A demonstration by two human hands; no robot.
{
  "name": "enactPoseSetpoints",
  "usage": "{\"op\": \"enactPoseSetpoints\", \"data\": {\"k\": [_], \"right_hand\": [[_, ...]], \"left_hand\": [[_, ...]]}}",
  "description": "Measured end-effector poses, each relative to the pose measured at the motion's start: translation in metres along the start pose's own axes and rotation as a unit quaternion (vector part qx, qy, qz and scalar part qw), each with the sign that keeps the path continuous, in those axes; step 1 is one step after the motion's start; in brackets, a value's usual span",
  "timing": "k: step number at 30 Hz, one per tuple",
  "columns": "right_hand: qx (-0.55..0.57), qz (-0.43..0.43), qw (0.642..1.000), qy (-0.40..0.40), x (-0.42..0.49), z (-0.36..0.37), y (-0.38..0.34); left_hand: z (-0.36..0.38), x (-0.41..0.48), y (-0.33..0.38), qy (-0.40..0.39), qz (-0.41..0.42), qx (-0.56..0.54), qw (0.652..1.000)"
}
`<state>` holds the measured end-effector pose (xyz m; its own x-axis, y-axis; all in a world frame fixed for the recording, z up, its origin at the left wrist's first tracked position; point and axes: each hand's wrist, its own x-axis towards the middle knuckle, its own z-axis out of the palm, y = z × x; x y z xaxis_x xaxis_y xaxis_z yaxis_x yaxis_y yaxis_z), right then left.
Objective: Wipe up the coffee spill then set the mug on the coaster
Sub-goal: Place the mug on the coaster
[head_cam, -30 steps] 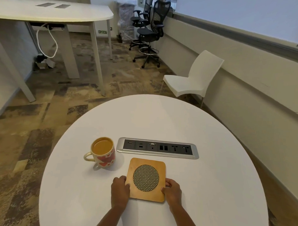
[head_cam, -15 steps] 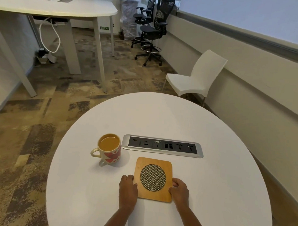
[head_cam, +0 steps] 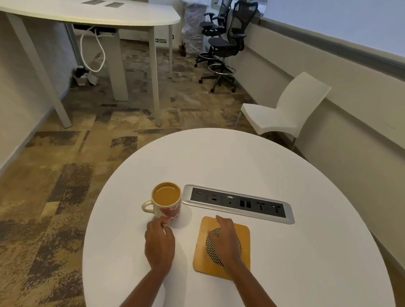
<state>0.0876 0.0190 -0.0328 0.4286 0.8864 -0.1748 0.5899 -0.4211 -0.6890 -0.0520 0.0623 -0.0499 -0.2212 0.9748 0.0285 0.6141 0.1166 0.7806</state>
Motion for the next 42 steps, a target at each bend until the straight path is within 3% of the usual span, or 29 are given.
{"op": "enactPoseSetpoints", "data": {"k": [5,10,17,27,42], "right_hand": [[-0.111,-0.113,0.983,-0.090,0.028,0.016,-0.051],[-0.185,-0.178,0.961,-0.104,0.057,0.027,-0.096],[-0.260,-0.158,0.939,-0.160,0.079,0.038,-0.117],[-0.206,-0.173,0.954,-0.134,0.083,0.037,-0.113],[-0.176,-0.080,0.980,-0.037,0.056,-0.026,-0.086]], "left_hand": [[-0.027,0.033,-0.011,0.055,-0.030,-0.015,0.998],[-0.037,0.059,-0.023,0.019,0.006,-0.030,0.999],[-0.043,0.069,-0.033,-0.062,0.048,-0.074,0.994],[-0.044,0.078,-0.032,-0.079,0.085,-0.060,0.991],[-0.029,0.069,0.018,-0.151,0.188,-0.057,0.969]]}}
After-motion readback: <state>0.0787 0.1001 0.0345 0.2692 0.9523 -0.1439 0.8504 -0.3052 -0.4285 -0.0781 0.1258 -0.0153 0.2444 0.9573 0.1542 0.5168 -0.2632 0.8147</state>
